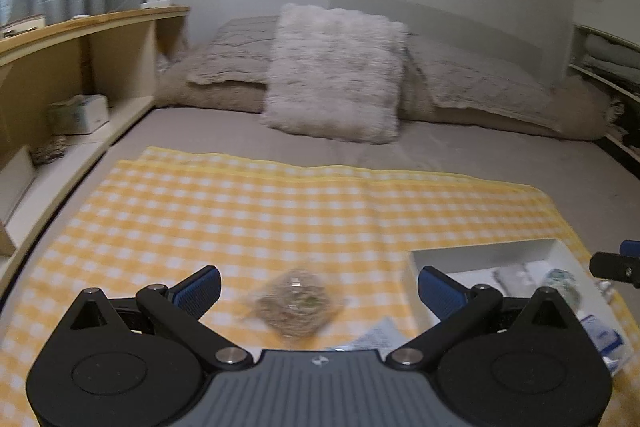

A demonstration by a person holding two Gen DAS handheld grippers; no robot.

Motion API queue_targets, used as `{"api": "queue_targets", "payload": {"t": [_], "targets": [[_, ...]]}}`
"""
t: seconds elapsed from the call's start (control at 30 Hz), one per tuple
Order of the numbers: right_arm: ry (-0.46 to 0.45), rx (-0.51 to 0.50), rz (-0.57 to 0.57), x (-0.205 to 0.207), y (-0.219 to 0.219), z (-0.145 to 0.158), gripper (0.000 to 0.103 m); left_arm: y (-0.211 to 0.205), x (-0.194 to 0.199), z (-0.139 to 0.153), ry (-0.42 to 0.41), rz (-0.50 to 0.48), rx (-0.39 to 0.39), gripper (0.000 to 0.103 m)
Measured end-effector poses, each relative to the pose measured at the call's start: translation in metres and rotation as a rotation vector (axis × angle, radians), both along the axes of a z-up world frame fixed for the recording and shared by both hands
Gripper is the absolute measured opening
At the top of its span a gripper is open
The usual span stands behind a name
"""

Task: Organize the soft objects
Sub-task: 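Withdraw both tools from the box toward the remaining bagged items, then grasp the bagged beige cord bundle with left tool while right tool grasps the clear wipes packet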

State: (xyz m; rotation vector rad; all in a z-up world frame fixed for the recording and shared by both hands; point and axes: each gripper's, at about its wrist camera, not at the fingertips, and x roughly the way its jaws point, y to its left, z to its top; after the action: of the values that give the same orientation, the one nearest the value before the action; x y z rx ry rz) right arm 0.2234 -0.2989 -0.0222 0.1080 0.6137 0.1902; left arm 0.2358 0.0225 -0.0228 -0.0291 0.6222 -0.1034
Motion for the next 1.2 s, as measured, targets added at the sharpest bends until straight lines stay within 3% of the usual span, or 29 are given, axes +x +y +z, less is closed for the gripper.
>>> {"api": "queue_targets", "payload": {"t": [0.43,0.63,0.87,1.07,1.2], "targets": [[0.043,-0.105,0.234,0.030,0.094,-0.023,0.103,0.035,0.040,-0.028,0.087,0.048,0.002,0.103],[0.113,-0.186,0.323,0.050,0.135,-0.042,0.102,0.023,0.067,-0.047,0.076,-0.063,0.102,0.100],[0.234,-0.252,0.437,0.077,0.172,-0.075,0.070,0.009,0.095,-0.072,0.099,-0.234,0.210,0.088],[0.336,-0.277,0.515,0.096,0.191,-0.104,0.069,-0.004,0.117,-0.104,0.137,-0.353,0.330,0.086],[0.372,-0.265,0.532,0.107,0.194,-0.117,0.068,-0.004,0.130,-0.123,0.184,-0.381,0.355,0.084]]}}
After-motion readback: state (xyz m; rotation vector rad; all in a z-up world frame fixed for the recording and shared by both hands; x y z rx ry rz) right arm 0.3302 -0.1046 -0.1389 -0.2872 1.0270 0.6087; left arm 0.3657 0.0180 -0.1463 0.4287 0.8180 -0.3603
